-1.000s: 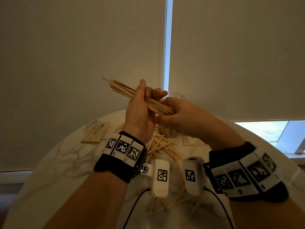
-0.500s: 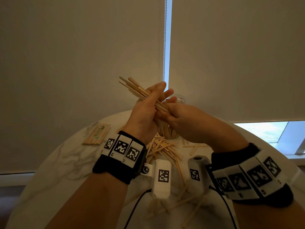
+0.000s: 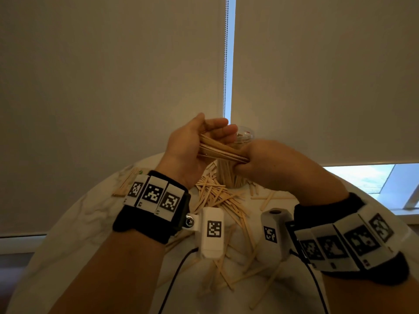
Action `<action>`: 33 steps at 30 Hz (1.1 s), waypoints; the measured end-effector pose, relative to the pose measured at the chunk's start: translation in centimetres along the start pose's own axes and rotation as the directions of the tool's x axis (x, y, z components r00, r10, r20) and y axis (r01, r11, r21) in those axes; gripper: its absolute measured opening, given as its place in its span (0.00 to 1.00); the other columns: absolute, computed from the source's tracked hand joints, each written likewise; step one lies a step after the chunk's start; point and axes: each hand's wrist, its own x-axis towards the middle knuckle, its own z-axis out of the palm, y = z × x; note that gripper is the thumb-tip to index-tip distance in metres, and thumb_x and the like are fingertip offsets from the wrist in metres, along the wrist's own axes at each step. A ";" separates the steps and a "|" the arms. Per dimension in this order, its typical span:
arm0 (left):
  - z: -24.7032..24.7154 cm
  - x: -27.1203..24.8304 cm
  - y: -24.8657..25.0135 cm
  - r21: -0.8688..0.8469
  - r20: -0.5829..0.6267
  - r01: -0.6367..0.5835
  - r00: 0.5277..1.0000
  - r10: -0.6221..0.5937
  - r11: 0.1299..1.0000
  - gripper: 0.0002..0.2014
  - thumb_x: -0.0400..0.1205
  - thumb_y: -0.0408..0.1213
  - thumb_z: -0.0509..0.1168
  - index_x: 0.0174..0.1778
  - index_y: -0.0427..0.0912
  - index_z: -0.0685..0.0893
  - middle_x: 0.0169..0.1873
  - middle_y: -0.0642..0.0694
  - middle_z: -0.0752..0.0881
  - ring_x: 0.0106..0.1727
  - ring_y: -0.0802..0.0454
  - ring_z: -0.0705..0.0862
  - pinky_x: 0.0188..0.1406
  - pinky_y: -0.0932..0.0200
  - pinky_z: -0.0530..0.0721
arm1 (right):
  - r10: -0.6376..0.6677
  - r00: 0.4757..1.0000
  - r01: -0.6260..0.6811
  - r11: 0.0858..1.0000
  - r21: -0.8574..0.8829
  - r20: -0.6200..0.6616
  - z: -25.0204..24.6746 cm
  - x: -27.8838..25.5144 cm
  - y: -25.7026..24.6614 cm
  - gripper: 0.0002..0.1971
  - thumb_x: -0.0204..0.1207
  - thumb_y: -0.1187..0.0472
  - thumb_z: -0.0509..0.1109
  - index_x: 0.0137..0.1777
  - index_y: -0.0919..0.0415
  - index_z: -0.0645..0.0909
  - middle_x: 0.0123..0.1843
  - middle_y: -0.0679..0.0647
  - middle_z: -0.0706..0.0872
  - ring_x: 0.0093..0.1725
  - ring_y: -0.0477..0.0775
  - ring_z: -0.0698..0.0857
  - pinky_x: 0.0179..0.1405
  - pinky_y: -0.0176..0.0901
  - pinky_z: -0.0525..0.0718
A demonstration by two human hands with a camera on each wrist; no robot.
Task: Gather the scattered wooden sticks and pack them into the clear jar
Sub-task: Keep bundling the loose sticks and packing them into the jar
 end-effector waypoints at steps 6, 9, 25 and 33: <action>0.0 0.0 -0.9 0.466 0.047 0.054 0.995 -0.086 0.883 0.19 0.85 0.52 0.65 0.46 0.39 0.89 0.40 0.41 0.92 0.30 0.50 0.88 0.24 0.62 0.84 | 0.131 0.991 -0.132 0.991 -0.036 -0.027 -0.5 -0.2 1.3 0.06 0.78 0.54 0.71 0.40 0.50 0.83 0.30 0.48 0.79 0.28 0.46 0.77 0.26 0.38 0.70; 0.0 0.2 -1.6 0.483 0.089 -0.012 0.995 -0.036 0.876 0.12 0.79 0.45 0.75 0.43 0.38 0.89 0.35 0.44 0.90 0.22 0.57 0.81 0.18 0.69 0.77 | 0.125 0.992 -0.123 0.990 -0.069 0.022 -0.4 -0.3 1.5 0.16 0.78 0.58 0.71 0.32 0.46 0.71 0.29 0.45 0.76 0.26 0.42 0.74 0.24 0.35 0.68; -1.2 1.1 -1.4 0.260 0.042 0.047 0.997 -0.060 0.964 0.11 0.80 0.38 0.74 0.49 0.33 0.83 0.35 0.43 0.89 0.28 0.56 0.87 0.24 0.69 0.84 | 0.078 0.988 -0.077 0.997 0.006 -0.134 -1.0 -0.8 1.9 0.15 0.71 0.56 0.80 0.56 0.50 0.82 0.41 0.46 0.84 0.38 0.48 0.82 0.33 0.38 0.75; -1.6 1.1 -1.0 0.234 0.117 0.093 0.986 -0.122 0.968 0.04 0.78 0.29 0.73 0.40 0.34 0.84 0.42 0.39 0.91 0.33 0.55 0.89 0.30 0.70 0.87 | 0.101 0.965 -0.111 0.993 -0.026 -0.244 -0.5 -0.1 2.5 0.20 0.67 0.48 0.82 0.53 0.51 0.77 0.48 0.50 0.82 0.45 0.52 0.81 0.40 0.43 0.75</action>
